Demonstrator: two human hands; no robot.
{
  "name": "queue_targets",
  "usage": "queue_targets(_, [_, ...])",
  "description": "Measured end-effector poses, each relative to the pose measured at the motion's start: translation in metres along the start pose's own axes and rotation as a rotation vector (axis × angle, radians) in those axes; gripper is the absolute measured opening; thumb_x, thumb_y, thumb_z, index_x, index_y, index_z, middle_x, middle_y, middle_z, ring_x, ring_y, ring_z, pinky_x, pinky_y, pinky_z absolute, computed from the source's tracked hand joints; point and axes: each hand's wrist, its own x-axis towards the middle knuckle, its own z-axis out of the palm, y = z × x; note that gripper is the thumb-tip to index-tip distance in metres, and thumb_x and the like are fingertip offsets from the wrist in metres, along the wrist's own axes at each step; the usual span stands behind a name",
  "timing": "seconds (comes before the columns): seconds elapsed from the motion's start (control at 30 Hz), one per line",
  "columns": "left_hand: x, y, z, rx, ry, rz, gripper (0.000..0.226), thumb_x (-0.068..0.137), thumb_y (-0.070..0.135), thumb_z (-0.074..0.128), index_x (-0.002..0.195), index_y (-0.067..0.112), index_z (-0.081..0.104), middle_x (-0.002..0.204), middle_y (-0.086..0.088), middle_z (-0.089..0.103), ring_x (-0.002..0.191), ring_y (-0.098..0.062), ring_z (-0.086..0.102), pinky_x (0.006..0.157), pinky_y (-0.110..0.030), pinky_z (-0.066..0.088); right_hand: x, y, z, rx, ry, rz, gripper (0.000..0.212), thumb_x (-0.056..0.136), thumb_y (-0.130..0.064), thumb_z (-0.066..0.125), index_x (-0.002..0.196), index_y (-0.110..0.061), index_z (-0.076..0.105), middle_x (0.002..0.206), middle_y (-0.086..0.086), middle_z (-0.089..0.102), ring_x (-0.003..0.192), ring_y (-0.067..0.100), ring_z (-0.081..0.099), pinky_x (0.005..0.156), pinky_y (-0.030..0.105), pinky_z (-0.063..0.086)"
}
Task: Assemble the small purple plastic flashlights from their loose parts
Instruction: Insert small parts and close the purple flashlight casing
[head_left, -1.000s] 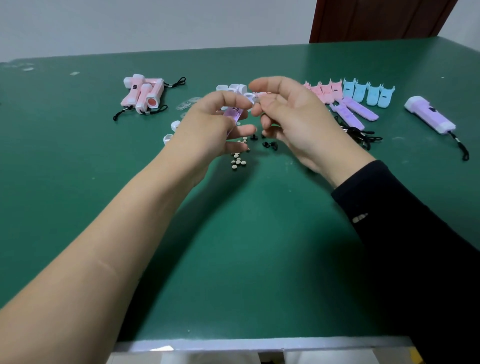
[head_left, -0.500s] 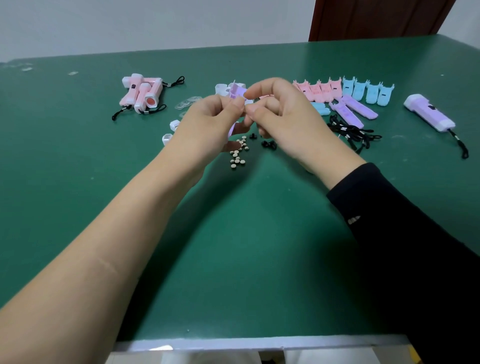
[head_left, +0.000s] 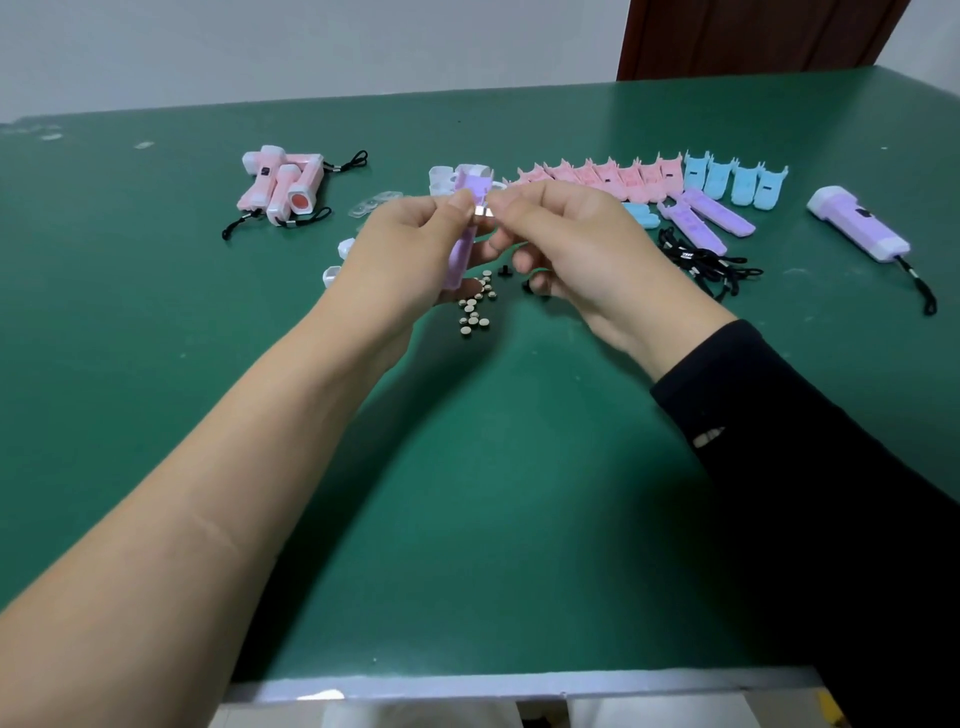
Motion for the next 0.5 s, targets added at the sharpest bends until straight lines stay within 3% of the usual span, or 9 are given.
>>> queue_targets(0.03, [-0.0001, 0.0004, -0.0004, -0.009, -0.006, -0.010, 0.032, 0.104, 0.029, 0.044, 0.088, 0.013, 0.067, 0.089, -0.013, 0.061, 0.087, -0.015, 0.063, 0.068, -0.025, 0.056, -0.0013, -0.0011, 0.0005, 0.001, -0.024, -0.032, 0.003, 0.092, -0.018, 0.062, 0.092, -0.016, 0.063, 0.074, 0.000, 0.064, 0.056, 0.006, 0.049, 0.052, 0.016, 0.038])
queue_targets(0.13, [-0.0004, 0.0020, -0.0009, -0.099, -0.020, -0.074, 0.030, 0.104, 0.030, 0.045, 0.086, 0.015, 0.065, 0.087, -0.004, 0.066, 0.084, -0.011, 0.066, 0.062, -0.022, 0.053, -0.0041, -0.0013, 0.0007, 0.005, -0.061, -0.172, 0.015, 0.088, 0.002, 0.062, 0.098, -0.010, 0.060, 0.082, 0.006, 0.065, 0.070, 0.015, 0.062, 0.067, 0.017, 0.051])
queue_targets(0.23, [-0.0013, 0.0045, -0.0010, -0.182, -0.038, -0.136, 0.023, 0.102, 0.027, 0.048, 0.091, 0.016, 0.065, 0.084, 0.000, 0.069, 0.084, -0.010, 0.068, 0.060, -0.022, 0.053, -0.0048, -0.0034, 0.0029, -0.057, -0.013, -0.244, 0.012, 0.088, 0.004, 0.062, 0.099, -0.002, 0.061, 0.087, 0.011, 0.066, 0.076, 0.026, 0.064, 0.076, 0.027, 0.054])
queue_targets(0.4, [-0.0027, 0.0059, -0.0008, -0.196, -0.047, -0.177, 0.020, 0.102, 0.027, 0.049, 0.094, 0.015, 0.063, 0.086, 0.001, 0.072, 0.081, -0.010, 0.069, 0.060, -0.021, 0.053, -0.0025, -0.0030, 0.0029, -0.125, 0.066, -0.264, 0.012, 0.087, 0.000, 0.065, 0.099, 0.000, 0.067, 0.093, 0.013, 0.070, 0.080, 0.016, 0.064, 0.080, 0.028, 0.053])
queue_targets(0.5, [-0.0026, 0.0065, -0.0006, -0.193, -0.053, -0.186, 0.020, 0.102, 0.026, 0.048, 0.093, 0.017, 0.063, 0.089, 0.001, 0.072, 0.077, -0.008, 0.069, 0.062, -0.021, 0.053, -0.0025, -0.0034, 0.0018, -0.104, 0.079, -0.247, 0.013, 0.088, -0.002, 0.065, 0.100, -0.001, 0.068, 0.091, 0.007, 0.069, 0.072, 0.004, 0.064, 0.069, 0.015, 0.050])
